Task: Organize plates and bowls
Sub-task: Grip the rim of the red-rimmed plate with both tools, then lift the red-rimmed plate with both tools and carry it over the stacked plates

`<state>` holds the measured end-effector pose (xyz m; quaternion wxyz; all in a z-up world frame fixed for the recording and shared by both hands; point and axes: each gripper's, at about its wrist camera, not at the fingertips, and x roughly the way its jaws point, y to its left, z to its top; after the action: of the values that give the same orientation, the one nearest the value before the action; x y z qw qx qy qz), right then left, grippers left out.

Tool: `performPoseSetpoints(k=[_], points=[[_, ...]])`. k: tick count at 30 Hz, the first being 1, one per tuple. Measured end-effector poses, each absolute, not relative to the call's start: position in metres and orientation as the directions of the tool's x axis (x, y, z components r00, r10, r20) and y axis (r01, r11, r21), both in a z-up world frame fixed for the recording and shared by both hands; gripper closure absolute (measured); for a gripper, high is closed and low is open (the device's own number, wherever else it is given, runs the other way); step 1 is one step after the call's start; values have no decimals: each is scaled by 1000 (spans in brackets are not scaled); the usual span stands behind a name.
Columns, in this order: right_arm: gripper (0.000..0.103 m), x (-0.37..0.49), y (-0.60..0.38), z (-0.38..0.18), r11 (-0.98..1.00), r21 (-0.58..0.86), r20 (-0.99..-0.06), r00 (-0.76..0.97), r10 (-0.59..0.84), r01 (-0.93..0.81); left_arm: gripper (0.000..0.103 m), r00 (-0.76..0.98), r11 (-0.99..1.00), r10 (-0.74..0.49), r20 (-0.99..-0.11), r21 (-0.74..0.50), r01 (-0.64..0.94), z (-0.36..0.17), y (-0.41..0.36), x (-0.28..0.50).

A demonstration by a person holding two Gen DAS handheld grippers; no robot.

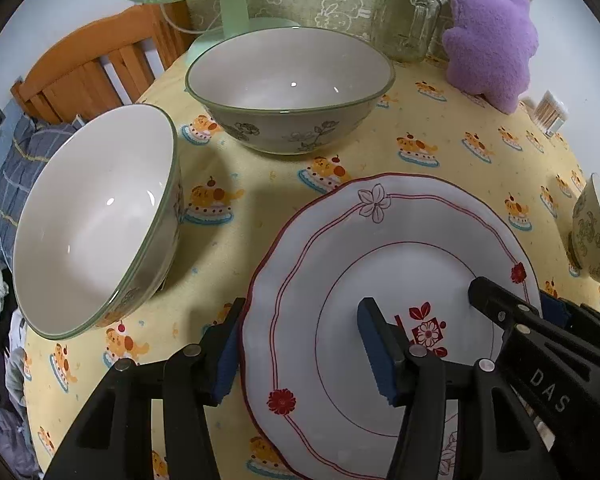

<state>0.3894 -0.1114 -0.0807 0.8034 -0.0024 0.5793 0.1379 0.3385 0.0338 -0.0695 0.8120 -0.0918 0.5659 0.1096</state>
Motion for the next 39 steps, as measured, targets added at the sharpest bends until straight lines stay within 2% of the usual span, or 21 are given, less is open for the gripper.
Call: performPoseSetpoints(k=[11,20,29,39], points=[[59,375,-105,-56,967,142,-925,319,206,-213,47,347,955,77,-935,-31,-296,-43,41,323],[59,345,-113,-16,979,111,-911,375,168,-171,48,391,958,10,-921,-103,-267,-7,43,294],[59,286,-134,3,994,90,-909,401,109,-66,48,411,978,-31,-911,-113,-176,12,26,255],[59,222,-167,-4,993,79,-924,381,41,84,48,403,991,-99,-910,-126,-41,11,-10,220]])
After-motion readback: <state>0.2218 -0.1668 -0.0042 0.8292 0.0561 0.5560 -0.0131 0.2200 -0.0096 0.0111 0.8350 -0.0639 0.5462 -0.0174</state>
